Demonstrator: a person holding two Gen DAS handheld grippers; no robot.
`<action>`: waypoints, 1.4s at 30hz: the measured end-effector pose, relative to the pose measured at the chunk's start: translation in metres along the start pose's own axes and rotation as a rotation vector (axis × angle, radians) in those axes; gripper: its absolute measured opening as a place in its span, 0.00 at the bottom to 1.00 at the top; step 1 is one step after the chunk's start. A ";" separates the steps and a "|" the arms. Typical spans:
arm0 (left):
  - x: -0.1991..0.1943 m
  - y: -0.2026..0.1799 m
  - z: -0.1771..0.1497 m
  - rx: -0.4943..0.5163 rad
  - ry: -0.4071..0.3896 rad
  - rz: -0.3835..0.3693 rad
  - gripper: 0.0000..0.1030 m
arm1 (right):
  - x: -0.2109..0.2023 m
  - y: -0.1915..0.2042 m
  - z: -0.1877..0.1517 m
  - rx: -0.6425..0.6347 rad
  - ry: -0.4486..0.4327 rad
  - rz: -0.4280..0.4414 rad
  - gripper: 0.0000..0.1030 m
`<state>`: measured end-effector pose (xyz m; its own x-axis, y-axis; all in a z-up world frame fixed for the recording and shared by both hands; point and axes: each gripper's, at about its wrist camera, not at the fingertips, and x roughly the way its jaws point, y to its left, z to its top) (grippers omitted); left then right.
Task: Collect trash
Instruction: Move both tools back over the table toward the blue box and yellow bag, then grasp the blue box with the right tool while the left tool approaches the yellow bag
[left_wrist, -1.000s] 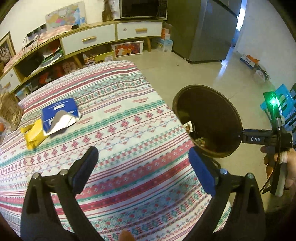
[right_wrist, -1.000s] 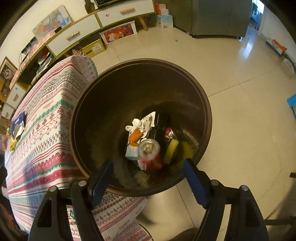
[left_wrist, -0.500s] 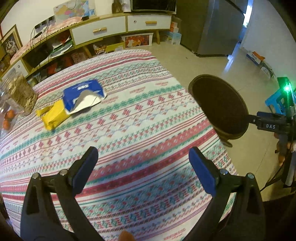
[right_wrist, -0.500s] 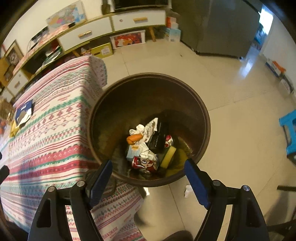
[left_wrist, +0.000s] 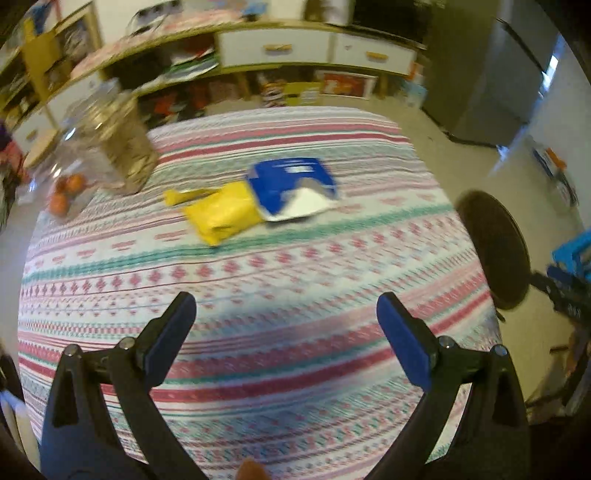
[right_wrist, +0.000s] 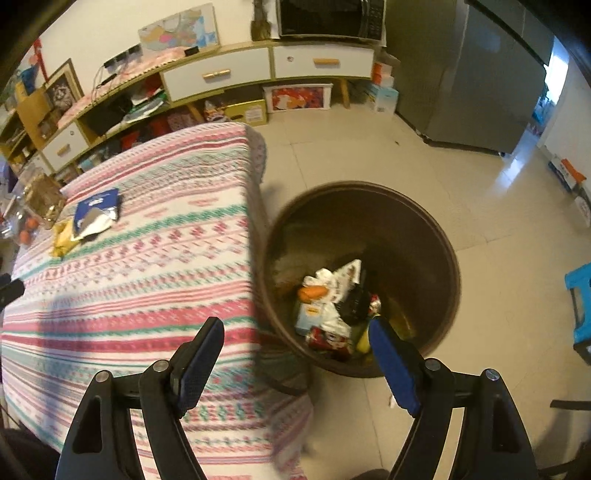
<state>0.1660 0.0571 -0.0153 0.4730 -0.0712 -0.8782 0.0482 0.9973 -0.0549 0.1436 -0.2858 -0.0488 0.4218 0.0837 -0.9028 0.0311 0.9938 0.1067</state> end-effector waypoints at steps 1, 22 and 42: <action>0.004 0.008 0.002 -0.018 0.005 -0.003 0.95 | 0.001 0.004 0.001 -0.001 0.001 0.003 0.80; 0.110 0.068 0.049 -0.216 0.017 -0.077 0.83 | 0.044 0.050 0.028 0.012 0.058 0.059 0.80; 0.113 0.081 0.040 -0.281 0.061 -0.082 0.00 | 0.037 0.080 0.032 -0.045 0.044 0.094 0.80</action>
<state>0.2584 0.1289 -0.0998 0.4234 -0.1591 -0.8919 -0.1651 0.9544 -0.2486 0.1913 -0.2057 -0.0605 0.3812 0.1792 -0.9070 -0.0480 0.9835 0.1742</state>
